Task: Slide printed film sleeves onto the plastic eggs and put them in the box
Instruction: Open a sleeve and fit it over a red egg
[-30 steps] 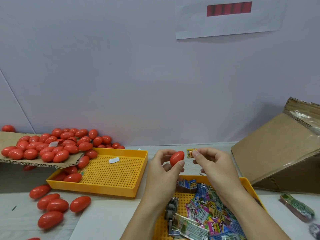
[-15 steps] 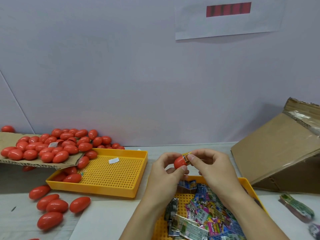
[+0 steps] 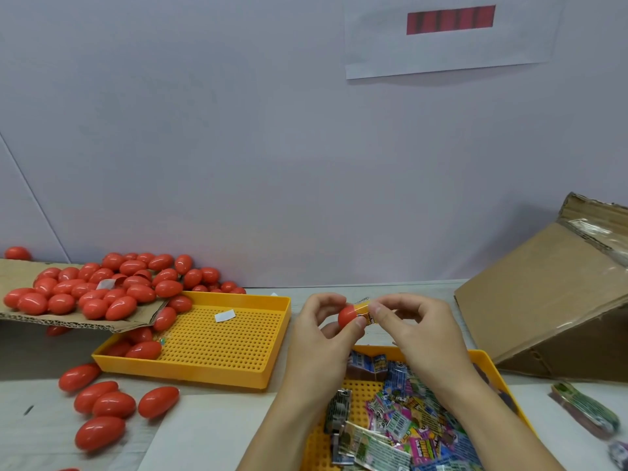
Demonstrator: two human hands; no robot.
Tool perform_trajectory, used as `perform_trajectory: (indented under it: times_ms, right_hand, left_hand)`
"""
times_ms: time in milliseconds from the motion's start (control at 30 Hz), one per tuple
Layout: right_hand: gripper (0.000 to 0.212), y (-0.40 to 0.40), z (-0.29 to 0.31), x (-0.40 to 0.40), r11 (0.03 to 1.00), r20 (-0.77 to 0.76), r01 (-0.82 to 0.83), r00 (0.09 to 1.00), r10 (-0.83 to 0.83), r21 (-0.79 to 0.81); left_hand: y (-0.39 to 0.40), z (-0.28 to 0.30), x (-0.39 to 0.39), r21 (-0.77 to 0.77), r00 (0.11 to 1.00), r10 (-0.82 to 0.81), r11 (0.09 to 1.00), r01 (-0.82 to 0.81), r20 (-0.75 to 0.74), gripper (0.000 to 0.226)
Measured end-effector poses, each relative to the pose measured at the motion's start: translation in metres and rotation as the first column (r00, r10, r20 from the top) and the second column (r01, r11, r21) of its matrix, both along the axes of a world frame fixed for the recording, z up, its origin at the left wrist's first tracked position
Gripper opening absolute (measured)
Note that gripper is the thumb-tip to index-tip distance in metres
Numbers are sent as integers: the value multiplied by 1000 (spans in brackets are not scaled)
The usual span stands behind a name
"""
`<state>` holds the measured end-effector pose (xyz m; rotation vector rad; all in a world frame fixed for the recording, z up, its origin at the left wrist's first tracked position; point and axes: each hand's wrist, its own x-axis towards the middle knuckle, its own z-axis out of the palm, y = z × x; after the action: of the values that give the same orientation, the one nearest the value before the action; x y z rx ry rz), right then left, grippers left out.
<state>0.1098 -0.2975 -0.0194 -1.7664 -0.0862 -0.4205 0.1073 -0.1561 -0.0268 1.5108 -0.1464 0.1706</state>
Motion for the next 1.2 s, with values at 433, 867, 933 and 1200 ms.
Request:
perform_trajectory:
  times_ms: [433,867,933,1200]
  right_hand:
    - [10,1,4,-3,993,5,-90,996,90,81]
    - [15,2,7,-5,982,-42,-107,992,115,155]
    - [12,2,6,-4,986,-59,-91,993,99,139]
    - [8,2,4,-2,982,-111,-35,992,57,187]
  left_hand:
    - [1,3,0,-28,997,-5,1000,7,75,17]
    - [1,4,-2,25,996,-2,1000,0,95,30]
    - [1,4,-2,54,995,-8,999,3,104,29]
    - [0,5,-4,91,995,9,996,-19,102,35]
